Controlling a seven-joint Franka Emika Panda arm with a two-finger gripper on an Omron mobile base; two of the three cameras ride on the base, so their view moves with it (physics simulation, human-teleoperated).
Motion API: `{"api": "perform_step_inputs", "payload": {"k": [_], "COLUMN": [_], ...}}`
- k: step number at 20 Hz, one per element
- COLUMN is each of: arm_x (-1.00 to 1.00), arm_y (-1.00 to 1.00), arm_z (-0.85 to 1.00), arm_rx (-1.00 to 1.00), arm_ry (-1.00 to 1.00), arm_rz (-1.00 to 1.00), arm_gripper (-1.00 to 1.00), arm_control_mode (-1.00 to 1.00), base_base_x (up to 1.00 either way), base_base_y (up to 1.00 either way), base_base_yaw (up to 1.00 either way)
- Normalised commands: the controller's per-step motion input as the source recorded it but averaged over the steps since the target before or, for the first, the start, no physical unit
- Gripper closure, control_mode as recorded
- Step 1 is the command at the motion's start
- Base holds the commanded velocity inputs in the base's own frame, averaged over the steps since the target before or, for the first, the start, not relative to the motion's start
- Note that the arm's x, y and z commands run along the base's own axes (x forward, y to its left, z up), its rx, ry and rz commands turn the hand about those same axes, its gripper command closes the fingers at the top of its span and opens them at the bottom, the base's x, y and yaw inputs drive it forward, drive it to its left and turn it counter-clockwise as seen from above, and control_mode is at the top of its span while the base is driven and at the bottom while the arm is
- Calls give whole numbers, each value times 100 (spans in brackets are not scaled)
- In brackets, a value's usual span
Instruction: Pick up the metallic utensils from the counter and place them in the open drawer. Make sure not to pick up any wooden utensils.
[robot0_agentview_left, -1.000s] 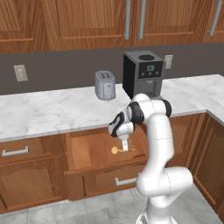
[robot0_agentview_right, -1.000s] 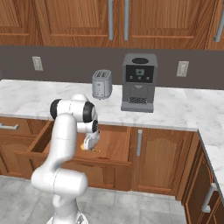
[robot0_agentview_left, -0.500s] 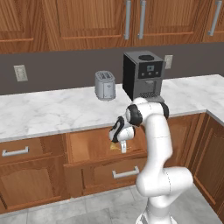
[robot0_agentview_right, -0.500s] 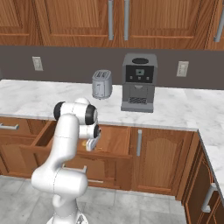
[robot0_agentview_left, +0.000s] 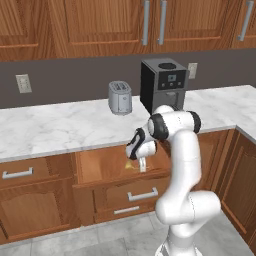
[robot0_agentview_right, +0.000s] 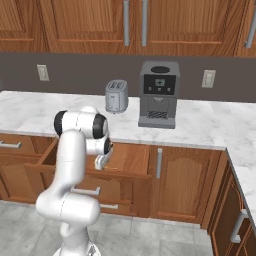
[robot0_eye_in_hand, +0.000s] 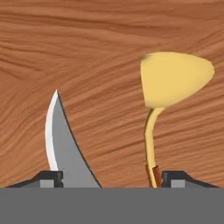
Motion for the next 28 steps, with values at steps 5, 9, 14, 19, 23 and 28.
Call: {"api": "perform_step_inputs", "payload": {"k": [5,9,14,19,23,28], "arm_x": [-86,-74,-58,-54,-88,-96], "arm_y": [-3,0,0,0,-6,-11], "arm_z": [100,100,100,100,100,100], "arm_rx": [1,1,8,7,11,12], "arm_ry": [-10,-13,-14,-8,-8,-13], "arm_rz": [-4,-5,-11,-18,-21,-24], "arm_gripper": [-100,-100,-100,-100,-100,-100], "arm_control_mode": [-100,-100,-100,-100,-100,-100], "base_base_x": [0,0,0,0,0,0], "base_base_y": [0,0,0,0,0,0], "base_base_yaw": [0,0,0,0,0,0]}}
